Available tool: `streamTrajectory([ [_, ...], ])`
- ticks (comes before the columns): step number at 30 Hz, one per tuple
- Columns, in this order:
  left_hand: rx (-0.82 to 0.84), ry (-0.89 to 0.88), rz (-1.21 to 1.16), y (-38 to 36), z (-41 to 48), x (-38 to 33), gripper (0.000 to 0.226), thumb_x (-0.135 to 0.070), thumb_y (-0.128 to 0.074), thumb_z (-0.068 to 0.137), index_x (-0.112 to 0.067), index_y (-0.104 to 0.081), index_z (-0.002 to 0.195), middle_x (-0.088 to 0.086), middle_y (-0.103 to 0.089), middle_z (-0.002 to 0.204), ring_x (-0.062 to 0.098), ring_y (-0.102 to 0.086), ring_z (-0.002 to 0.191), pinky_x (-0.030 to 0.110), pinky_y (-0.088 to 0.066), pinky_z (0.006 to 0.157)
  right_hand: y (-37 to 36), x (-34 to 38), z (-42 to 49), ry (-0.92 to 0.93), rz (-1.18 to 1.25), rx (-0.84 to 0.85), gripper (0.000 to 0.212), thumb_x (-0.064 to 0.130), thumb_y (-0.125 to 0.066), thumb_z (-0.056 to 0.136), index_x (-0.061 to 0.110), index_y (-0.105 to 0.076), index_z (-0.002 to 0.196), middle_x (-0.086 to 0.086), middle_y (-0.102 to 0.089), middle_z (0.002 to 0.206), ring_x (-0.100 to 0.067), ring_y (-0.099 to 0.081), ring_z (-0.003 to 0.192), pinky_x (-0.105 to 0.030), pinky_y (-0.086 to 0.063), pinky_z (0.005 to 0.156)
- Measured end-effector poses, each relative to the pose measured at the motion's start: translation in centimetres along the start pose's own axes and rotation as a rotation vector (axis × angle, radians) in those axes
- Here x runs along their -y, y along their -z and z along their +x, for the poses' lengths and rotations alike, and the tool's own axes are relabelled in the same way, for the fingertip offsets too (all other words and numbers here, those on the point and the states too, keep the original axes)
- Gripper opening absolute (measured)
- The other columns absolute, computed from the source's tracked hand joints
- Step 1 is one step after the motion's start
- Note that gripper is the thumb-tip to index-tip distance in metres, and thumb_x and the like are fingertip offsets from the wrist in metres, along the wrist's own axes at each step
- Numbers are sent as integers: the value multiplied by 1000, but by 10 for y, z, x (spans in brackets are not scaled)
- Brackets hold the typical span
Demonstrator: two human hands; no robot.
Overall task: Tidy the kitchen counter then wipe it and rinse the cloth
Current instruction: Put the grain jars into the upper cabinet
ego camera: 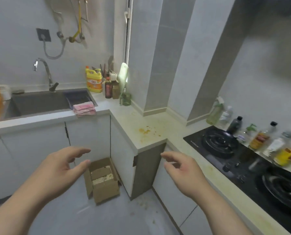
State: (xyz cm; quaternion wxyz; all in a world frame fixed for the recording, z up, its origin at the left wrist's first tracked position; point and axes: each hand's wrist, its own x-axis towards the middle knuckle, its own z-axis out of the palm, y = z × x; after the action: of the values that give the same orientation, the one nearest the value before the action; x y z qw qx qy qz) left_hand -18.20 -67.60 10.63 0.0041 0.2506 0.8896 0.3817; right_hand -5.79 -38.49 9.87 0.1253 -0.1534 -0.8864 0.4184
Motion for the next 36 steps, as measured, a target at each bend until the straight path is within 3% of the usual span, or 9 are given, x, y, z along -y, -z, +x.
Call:
streamTrajectory([
  [3,138,-98,-40,-42,30,-27,29,-38,-65,82,-58,-47,94,-31,-50,99,10,-55,100,30,-45,80,36,-33,-26,-141,-24,-126,28,19,-58,93,38,-64,112,25,-61,114,8,-56,105,-10,-44,88],
  [7,265,-235,-66,-96,53,-75,28,-39,-64,82,-58,-46,95,-24,-56,103,10,-57,98,33,-47,83,90,-65,-81,-286,-58,-306,28,18,-58,93,43,-60,105,30,-59,108,15,-55,97,0,-40,73],
  [9,330,-311,-84,-122,54,-102,27,-39,-62,84,-57,-46,95,-32,-52,103,6,-54,98,32,-46,84,113,-77,-110,-351,-55,-383,27,19,-58,94,42,-60,107,31,-59,108,16,-55,97,0,-40,72],
  [11,402,-375,-94,-145,50,-130,27,-35,-62,86,-53,-47,99,-28,-53,108,5,-52,101,30,-44,88,133,-89,-139,-398,-51,-454,27,20,-58,93,42,-61,108,30,-60,109,17,-55,96,1,-40,72],
  [16,512,-496,-121,-193,25,-202,25,-40,-64,82,-56,-51,97,-23,-60,110,3,-58,102,34,-50,90,180,-110,-212,-458,-22,-620,29,18,-59,93,43,-61,108,29,-61,110,21,-54,96,-1,-41,76],
  [24,645,-663,-243,-265,-44,-314,27,-29,-67,84,-51,-56,95,-27,-62,103,3,-58,99,17,-43,78,244,-132,-332,-530,-24,-819,32,16,-59,92,47,-59,100,31,-62,106,17,-59,94,-7,-45,86],
  [27,685,-733,-237,-290,-70,-347,23,-28,-68,83,-48,-62,93,-39,-60,98,-1,-59,96,15,-44,77,266,-141,-372,-555,-53,-887,34,15,-61,91,49,-58,92,30,-63,101,18,-58,92,-4,-42,79],
  [32,762,-856,-246,-328,-118,-399,25,-30,-67,84,-51,-58,93,-30,-62,101,-18,-53,97,5,-39,78,295,-154,-434,-594,-35,-987,35,13,-61,91,48,-58,91,31,-63,95,21,-58,88,-9,-47,86],
  [36,822,-893,-257,-359,-142,-428,25,-30,-67,84,-50,-59,95,-29,-62,102,-10,-58,96,10,-43,83,311,-176,-471,-644,-15,-1050,28,19,-61,92,46,-60,98,24,-64,105,21,-57,90,-3,-43,78],
])
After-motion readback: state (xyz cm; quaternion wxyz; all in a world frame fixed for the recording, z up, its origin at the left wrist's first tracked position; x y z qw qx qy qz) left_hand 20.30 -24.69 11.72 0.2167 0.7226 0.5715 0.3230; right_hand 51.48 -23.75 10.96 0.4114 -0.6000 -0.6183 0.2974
